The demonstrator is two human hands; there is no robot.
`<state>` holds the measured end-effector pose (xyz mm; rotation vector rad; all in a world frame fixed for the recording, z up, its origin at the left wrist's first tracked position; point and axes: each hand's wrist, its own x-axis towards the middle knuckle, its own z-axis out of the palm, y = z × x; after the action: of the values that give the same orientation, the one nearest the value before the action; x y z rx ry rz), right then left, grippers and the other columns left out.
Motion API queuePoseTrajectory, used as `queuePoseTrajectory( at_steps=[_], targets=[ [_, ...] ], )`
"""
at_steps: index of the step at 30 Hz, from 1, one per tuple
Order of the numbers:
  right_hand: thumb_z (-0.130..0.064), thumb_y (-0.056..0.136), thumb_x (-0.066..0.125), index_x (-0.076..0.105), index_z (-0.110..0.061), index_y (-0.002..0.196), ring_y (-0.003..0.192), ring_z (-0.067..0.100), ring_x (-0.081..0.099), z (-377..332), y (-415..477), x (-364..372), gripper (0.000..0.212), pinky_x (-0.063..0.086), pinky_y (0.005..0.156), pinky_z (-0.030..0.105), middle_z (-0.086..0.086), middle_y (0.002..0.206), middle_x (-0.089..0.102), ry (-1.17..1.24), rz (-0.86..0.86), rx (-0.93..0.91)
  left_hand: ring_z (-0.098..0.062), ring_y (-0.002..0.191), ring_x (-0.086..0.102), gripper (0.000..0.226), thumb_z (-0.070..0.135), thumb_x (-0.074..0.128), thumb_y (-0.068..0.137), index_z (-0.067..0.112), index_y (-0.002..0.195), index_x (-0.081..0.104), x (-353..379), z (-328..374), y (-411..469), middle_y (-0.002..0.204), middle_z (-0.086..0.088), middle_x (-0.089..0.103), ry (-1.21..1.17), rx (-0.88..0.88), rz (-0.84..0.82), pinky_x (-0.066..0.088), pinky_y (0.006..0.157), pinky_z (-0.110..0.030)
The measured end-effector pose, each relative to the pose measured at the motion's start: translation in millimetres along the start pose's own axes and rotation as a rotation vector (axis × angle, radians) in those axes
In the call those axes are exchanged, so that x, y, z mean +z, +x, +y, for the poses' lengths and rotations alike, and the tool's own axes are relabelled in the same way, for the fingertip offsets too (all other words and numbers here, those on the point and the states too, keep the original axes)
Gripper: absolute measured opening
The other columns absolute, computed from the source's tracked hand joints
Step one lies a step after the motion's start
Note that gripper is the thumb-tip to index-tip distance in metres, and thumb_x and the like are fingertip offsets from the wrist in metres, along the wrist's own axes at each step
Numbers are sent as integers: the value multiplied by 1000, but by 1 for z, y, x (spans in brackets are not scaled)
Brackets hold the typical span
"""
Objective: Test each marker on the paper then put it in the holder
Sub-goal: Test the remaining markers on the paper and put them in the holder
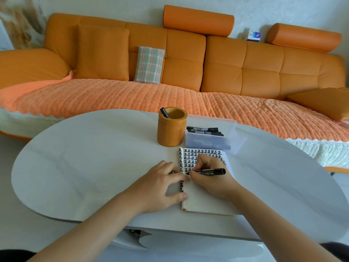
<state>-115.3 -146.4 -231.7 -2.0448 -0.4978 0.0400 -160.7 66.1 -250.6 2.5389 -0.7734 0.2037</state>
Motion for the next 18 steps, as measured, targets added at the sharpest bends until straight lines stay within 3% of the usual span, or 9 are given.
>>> queuePoseTrajectory(
  at_steps=[4,13,18],
  targets=[
    [-13,75,69,51,-9,69,63,10,50,-2,0,-3,20,42,58,29,4,67,57,18,-16,5,-2,116,35,53,65,51,85,40,132,53,0,0,0,117,15,40,0,1,-2,39,101,-30],
    [-3,77,67,47,-9,68,59,9,46,-3,1,-2,23,38,55,24,-6,63,54,52,6,39,-3,115,35,44,65,47,88,45,127,52,-1,0,-3,116,13,40,36,35,-14,38,99,-28],
    [-6,80,70,52,-7,69,62,7,49,-5,-1,-2,22,41,58,21,-8,65,57,18,6,-4,-3,114,36,44,65,49,87,45,125,54,0,-1,-2,114,13,42,14,28,-1,39,98,-28]
  ],
)
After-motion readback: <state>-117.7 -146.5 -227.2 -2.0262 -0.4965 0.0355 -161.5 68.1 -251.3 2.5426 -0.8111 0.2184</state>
